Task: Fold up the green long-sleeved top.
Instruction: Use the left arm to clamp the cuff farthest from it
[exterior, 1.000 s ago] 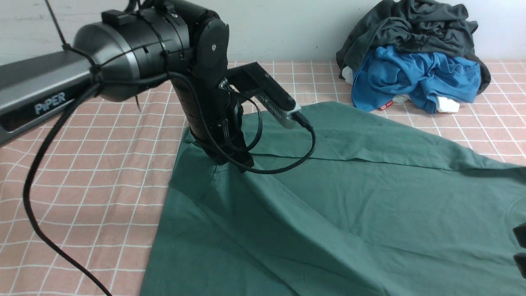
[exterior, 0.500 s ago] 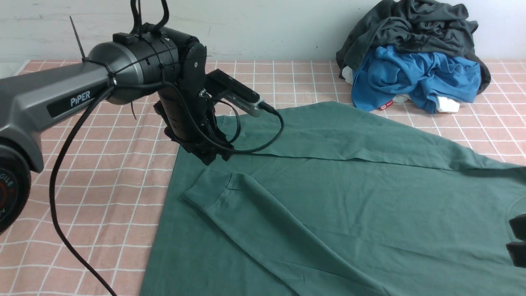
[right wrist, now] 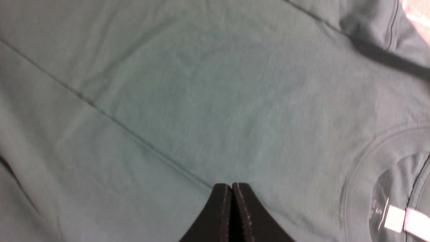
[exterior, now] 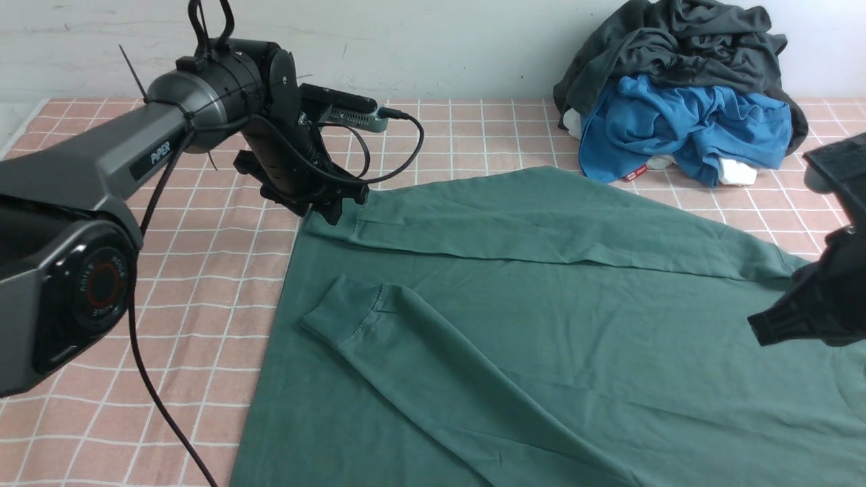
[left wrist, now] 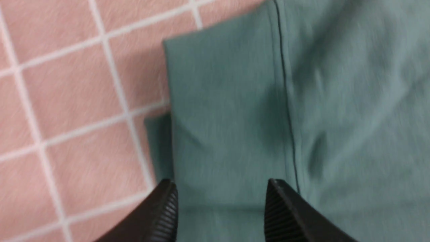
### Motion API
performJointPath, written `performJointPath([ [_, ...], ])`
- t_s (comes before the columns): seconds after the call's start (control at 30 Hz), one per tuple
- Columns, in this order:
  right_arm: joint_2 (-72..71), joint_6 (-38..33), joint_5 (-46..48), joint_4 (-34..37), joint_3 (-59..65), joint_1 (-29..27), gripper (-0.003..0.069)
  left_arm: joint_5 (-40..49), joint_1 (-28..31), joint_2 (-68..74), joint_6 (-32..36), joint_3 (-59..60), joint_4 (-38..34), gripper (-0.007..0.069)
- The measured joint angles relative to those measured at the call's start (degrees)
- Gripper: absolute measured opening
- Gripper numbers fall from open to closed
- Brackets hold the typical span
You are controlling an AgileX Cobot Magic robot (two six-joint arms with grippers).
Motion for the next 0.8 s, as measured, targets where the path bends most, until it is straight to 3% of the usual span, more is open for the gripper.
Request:
performJointPath([
  [0.13,1.2,0.0,0.1,0.0,-0.9,0.0,-0.0014,0.1,0.0,4.0,0.0,-4.6,0.2,0.0336],
  [0.8,1.2,0.0,0.8,-0.2,-0.9,0.0,-0.0014,0.4,0.5,5.1,0.0,-5.3,1.1,0.0336],
])
